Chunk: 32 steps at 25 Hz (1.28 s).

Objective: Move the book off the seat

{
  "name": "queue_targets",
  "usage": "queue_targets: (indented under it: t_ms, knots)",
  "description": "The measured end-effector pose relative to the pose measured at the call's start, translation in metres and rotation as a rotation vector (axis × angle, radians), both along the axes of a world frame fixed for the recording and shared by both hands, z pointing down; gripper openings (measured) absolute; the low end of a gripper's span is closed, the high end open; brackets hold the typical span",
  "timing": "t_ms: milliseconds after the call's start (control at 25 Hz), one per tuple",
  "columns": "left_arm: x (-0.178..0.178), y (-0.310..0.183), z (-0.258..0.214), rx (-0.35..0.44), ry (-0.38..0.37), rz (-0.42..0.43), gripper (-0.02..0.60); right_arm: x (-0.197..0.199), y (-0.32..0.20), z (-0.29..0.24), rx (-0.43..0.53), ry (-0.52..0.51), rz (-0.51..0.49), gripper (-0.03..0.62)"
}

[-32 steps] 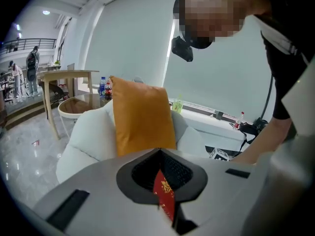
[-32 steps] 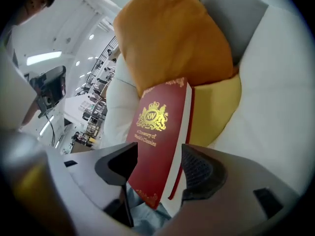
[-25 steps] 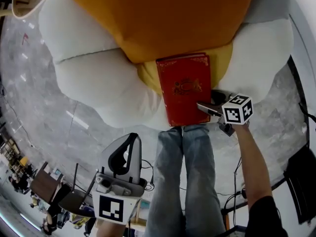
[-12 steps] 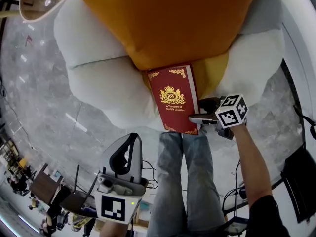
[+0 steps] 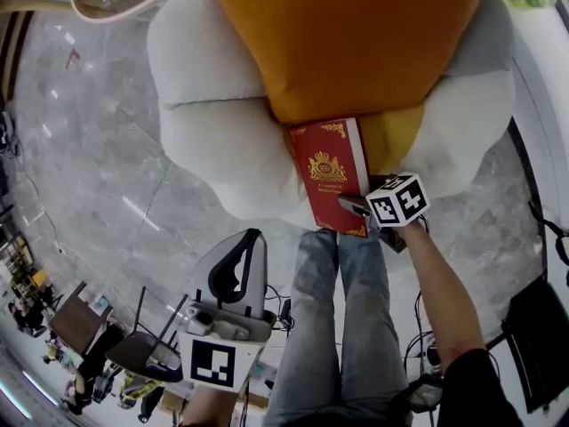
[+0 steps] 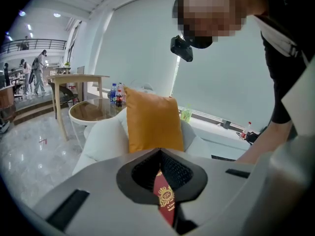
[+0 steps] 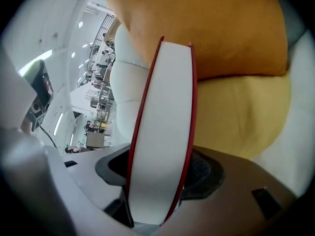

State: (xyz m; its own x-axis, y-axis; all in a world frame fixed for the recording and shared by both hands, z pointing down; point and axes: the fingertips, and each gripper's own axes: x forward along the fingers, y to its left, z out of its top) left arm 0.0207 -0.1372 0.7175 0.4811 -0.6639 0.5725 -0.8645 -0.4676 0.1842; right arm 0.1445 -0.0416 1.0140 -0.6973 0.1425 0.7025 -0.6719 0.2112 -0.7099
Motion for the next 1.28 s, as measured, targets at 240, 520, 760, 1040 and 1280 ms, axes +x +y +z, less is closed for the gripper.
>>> queue_targets:
  t_ms: [240, 520, 760, 1040, 1280]
  knots:
    - [0.02, -0.006, -0.071, 0.067, 0.005, 0.04, 0.012, 0.018, -0.019, -0.069, 0.038, -0.013, 0.043, 0.265]
    - [0.009, -0.022, -0.171, 0.203, 0.015, 0.038, 0.012, 0.022, -0.071, -0.194, 0.115, -0.076, 0.122, 0.264]
    - [0.024, -0.017, -0.247, 0.282, 0.021, 0.027, 0.012, 0.051, -0.095, -0.308, 0.199, -0.174, 0.196, 0.262]
    - [0.021, 0.008, -0.327, 0.355, -0.013, -0.051, 0.012, 0.059, -0.105, -0.451, 0.333, -0.38, 0.34, 0.256]
    - [-0.002, 0.047, -0.383, 0.386, 0.004, -0.178, 0.012, 0.051, -0.096, -0.571, 0.472, -0.565, 0.43, 0.256]
